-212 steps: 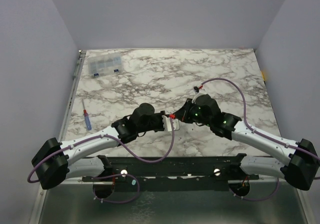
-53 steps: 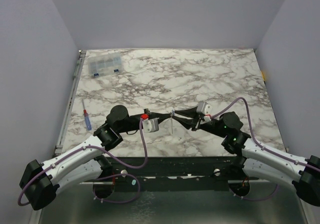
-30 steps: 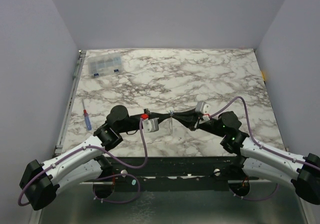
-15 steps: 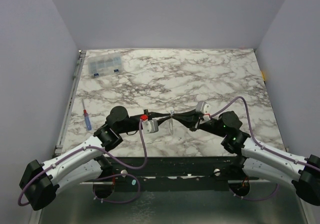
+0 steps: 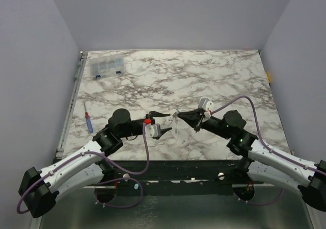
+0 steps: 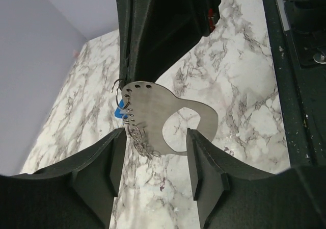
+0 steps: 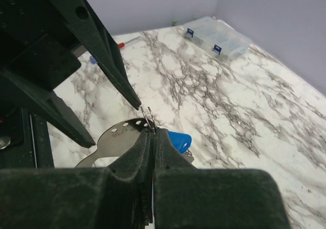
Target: Put the keys on the keyring
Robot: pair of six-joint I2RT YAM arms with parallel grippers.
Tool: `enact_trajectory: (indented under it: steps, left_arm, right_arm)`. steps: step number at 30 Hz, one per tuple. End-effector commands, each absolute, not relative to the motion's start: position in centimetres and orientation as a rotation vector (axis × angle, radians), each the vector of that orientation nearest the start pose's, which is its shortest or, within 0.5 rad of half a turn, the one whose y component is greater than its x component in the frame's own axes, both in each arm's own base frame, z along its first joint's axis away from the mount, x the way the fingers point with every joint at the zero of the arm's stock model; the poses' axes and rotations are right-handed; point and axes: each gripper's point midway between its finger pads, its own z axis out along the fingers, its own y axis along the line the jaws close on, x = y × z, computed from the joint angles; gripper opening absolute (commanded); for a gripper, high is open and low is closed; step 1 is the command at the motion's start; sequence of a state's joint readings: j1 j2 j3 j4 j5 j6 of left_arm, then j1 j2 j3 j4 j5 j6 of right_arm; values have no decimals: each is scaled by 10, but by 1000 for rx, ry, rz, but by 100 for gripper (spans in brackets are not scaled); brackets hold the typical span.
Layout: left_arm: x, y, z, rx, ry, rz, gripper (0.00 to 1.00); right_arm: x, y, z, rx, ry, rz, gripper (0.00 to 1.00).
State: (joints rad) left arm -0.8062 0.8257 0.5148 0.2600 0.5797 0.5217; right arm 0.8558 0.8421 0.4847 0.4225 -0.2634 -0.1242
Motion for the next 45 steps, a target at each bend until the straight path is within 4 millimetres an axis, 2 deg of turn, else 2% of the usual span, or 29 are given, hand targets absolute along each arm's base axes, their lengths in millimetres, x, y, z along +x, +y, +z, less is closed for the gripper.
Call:
enact_trajectory:
  steps: [1,6,11,21,27,32,35,38,45]
  left_arm:
    - [167,-280,254,1338,984,-644,58]
    - [174,-272,270,1270,990,-608,58]
    - [185,-268,301,1166,980,-611,53]
    - [187,-296,323,1219,992,-747,42]
    - [182,-306,307,1366,1040,-791,41]
    - [172,-305,295,1439,1076,-841,39]
    - [173,-301,283,1460,1128,-824,37]
    - [174,-299,272,1466,1180,-824,40]
    - [184,-302,253,1469,1254,-812,40]
  right_arm:
    - [210,278,256,-868,1333,698,1]
    - [220,275,245,-847,1392,645,1]
    - [224,275,235,-849,1419,624,1]
    - [215,284,225,-919,1398,672,1]
    - [202,293,218,-990,1387,747,1]
    - [192,299,214,-1030,1385,805,1]
    - [189,301,213,-1042,1390,826,1]
    - [185,302,214,-1053,1382,851,1]
    - [177,304,218,-1078,1355,887,1]
